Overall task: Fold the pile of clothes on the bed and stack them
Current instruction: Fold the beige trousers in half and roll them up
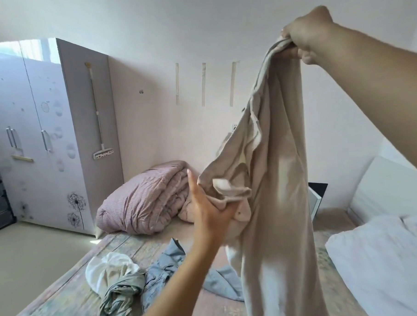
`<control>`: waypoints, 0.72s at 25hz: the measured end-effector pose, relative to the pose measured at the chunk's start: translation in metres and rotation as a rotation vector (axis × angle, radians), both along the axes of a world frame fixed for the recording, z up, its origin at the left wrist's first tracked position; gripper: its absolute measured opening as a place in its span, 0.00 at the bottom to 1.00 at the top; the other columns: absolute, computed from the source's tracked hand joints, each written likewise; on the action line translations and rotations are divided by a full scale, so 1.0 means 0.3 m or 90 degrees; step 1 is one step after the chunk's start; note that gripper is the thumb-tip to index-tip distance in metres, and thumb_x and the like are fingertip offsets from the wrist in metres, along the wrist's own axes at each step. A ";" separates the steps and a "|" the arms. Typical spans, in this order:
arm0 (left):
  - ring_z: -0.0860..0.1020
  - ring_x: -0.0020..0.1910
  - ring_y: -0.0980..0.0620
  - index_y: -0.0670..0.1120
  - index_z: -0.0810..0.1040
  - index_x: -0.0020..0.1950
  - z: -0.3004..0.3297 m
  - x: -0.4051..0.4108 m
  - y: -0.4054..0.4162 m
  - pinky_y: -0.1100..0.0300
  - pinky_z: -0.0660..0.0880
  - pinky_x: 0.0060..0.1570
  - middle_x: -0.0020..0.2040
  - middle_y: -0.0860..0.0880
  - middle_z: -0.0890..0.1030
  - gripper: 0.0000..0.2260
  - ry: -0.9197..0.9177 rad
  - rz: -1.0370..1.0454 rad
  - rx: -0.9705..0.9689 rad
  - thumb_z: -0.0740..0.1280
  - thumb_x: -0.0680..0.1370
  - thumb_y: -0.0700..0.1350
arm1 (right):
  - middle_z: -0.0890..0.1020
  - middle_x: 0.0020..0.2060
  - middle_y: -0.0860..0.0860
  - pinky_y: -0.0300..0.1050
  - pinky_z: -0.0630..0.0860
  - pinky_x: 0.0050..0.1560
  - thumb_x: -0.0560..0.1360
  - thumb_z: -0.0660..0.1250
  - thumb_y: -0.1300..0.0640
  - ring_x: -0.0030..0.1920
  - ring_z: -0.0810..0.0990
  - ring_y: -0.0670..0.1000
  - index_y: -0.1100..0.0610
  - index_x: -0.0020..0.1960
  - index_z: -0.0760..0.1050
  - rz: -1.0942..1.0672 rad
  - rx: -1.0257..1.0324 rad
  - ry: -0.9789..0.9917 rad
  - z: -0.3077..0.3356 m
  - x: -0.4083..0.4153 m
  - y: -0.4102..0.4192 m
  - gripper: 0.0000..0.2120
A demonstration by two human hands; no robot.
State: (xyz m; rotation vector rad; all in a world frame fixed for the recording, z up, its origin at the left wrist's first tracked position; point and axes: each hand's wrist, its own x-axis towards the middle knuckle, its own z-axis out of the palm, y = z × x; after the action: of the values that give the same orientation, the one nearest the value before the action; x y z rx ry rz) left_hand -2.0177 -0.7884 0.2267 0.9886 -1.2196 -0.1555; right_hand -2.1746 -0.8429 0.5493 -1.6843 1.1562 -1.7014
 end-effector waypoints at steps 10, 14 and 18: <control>0.79 0.45 0.52 0.43 0.78 0.51 0.307 0.211 -0.037 0.60 0.78 0.46 0.43 0.49 0.82 0.25 0.099 -0.270 0.150 0.77 0.58 0.53 | 0.73 0.35 0.53 0.40 0.78 0.25 0.74 0.66 0.67 0.30 0.79 0.48 0.59 0.38 0.70 -0.075 0.060 -0.066 -0.121 -0.391 -0.105 0.09; 0.78 0.32 0.63 0.44 0.80 0.39 0.451 0.256 -0.008 0.67 0.75 0.38 0.31 0.55 0.82 0.06 -0.047 -0.171 0.144 0.76 0.69 0.39 | 0.74 0.36 0.56 0.45 0.81 0.33 0.74 0.67 0.69 0.23 0.79 0.47 0.62 0.41 0.71 -0.094 0.113 0.061 -0.177 -0.497 -0.126 0.06; 0.77 0.35 0.56 0.35 0.79 0.43 0.583 0.264 0.019 0.61 0.77 0.40 0.36 0.47 0.80 0.13 -0.026 -0.193 0.077 0.75 0.67 0.43 | 0.75 0.39 0.56 0.41 0.81 0.35 0.75 0.65 0.69 0.30 0.80 0.47 0.61 0.47 0.73 -0.019 0.073 0.011 -0.211 -0.529 -0.134 0.05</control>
State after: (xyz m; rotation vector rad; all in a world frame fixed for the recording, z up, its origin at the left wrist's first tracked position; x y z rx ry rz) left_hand -1.9385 -0.7826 0.4017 0.9091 -1.4071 -0.4534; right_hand -2.3334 -0.8831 0.4860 -1.6233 1.2674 -1.6083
